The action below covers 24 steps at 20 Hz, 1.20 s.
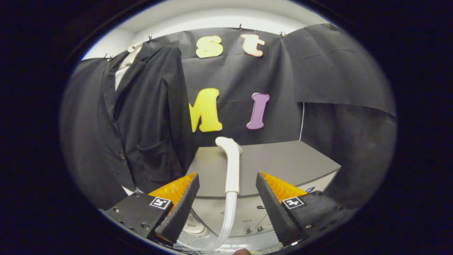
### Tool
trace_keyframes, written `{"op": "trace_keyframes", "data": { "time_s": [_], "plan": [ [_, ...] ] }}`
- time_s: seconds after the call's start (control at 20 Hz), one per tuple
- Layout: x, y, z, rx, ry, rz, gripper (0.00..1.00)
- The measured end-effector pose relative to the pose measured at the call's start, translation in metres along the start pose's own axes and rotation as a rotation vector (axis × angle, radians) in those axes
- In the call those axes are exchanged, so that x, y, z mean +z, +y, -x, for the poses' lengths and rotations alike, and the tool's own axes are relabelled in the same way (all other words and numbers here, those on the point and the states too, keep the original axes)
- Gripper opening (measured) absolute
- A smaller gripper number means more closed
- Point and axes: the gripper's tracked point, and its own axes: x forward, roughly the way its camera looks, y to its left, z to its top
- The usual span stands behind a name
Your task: Iron the clothes twice with a garment steamer, once on the left side and once on the right side.
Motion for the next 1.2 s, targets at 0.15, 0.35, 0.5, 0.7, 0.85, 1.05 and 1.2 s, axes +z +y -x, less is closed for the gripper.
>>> {"op": "trace_keyframes", "data": {
  "time_s": [0.15, 0.35, 0.5, 0.7, 0.85, 1.05, 1.2],
  "plan": [
    [-0.012, 0.004, -0.037, 0.027, 0.135, -0.011, 1.0],
    [-0.029, -0.003, -0.073, 0.036, 0.314, -0.102, 1.0],
    [-0.036, -0.004, -0.092, 0.057, 0.413, -0.118, 0.96],
    [-0.031, -0.016, -0.102, 0.014, 0.455, -0.055, 0.93],
    [-0.034, -0.025, -0.105, -0.018, 0.491, -0.029, 0.89],
    [-0.041, -0.03, -0.11, -0.052, 0.51, 0.001, 0.63],
    [-0.04, -0.028, -0.11, -0.04, 0.537, -0.047, 0.46]
  ]
}}
